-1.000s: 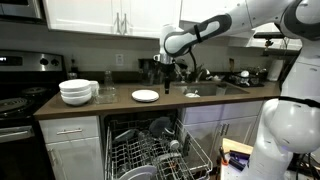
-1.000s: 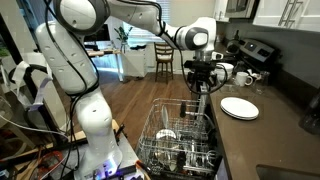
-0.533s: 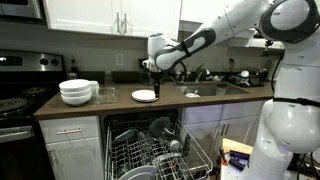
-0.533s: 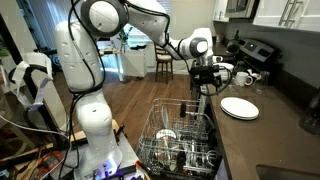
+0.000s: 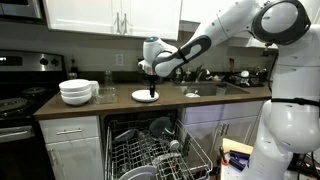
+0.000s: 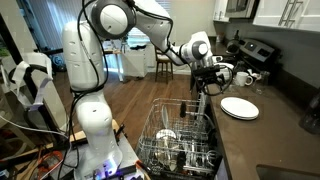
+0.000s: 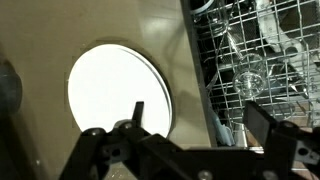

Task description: Take a plate from the counter and put it in dishwasher

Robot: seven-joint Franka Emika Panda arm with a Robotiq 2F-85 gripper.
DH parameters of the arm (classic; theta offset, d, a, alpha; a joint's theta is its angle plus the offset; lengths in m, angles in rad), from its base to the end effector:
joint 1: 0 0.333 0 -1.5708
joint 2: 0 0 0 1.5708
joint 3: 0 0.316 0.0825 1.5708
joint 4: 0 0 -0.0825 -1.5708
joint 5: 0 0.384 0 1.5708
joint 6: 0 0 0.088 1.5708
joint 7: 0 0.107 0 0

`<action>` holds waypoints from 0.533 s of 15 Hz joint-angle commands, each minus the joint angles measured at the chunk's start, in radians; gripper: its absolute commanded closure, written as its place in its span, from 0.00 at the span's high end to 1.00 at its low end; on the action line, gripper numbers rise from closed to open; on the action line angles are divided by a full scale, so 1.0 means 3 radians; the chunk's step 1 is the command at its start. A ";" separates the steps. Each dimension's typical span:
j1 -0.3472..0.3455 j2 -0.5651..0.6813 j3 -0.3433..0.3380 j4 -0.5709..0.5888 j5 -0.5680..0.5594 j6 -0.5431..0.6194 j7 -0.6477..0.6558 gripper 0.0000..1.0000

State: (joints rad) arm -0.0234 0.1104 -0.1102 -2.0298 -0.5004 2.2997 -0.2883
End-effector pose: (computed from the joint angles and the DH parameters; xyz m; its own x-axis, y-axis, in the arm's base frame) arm 0.5835 -0.0873 0.4115 0.8971 0.4404 -0.0347 0.4126 -0.8071 0.4224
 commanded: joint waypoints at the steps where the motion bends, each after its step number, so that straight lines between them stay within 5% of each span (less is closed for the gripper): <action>1: -0.0024 0.0016 0.0008 -0.0014 -0.0357 0.0104 0.0305 1.00; 8: -0.0002 0.0297 0.0025 0.0284 -0.1123 0.0071 0.0831 1.00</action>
State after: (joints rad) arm -0.0226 0.1366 -0.1102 -2.0082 -0.7597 2.3017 -0.1041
